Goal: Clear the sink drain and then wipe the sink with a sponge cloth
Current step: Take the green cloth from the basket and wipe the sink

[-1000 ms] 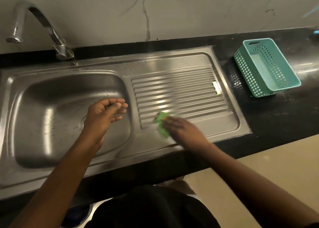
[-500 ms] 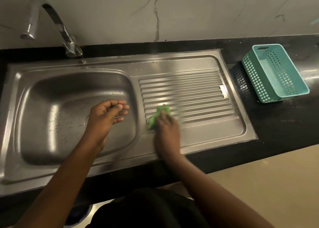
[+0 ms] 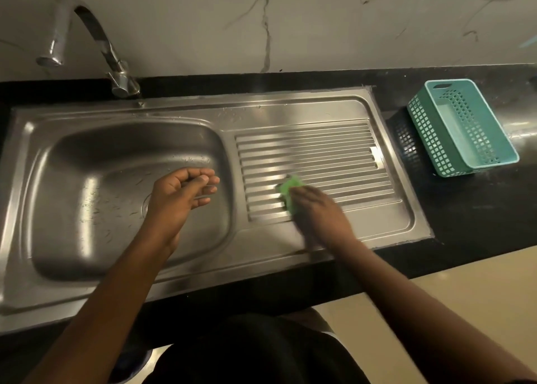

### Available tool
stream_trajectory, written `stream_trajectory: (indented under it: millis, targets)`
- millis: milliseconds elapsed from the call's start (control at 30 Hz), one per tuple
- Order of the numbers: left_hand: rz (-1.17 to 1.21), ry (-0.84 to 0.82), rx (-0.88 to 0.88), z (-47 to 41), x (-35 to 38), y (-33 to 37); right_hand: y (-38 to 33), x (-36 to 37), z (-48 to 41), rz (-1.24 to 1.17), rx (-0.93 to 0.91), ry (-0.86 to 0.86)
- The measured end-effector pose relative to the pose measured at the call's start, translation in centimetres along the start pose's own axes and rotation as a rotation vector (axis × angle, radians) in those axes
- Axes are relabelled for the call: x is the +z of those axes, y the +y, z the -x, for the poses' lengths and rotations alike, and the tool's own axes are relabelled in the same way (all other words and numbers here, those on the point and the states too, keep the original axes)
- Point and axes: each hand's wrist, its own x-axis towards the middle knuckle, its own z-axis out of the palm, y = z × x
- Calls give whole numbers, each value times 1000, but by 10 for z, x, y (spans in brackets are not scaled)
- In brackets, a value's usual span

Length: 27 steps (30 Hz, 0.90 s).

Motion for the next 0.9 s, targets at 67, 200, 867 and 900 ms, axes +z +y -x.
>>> stream_trajectory:
  millis: [67, 200, 867, 900]
  targets:
    - [-7, -12, -9, -1, -2, -2, 44, -22, 8, 37, 248, -4]
    - [-12, -30, -13, -1, -4, -4, 70, -39, 10, -60, 595, 94]
    - [-6, 25, -19, -7, 5, 11, -48, 35, -19, -41, -192, 118]
    - [-7, 26, -22, -7, 5, 9, -29, 26, -16, -3, -135, 108]
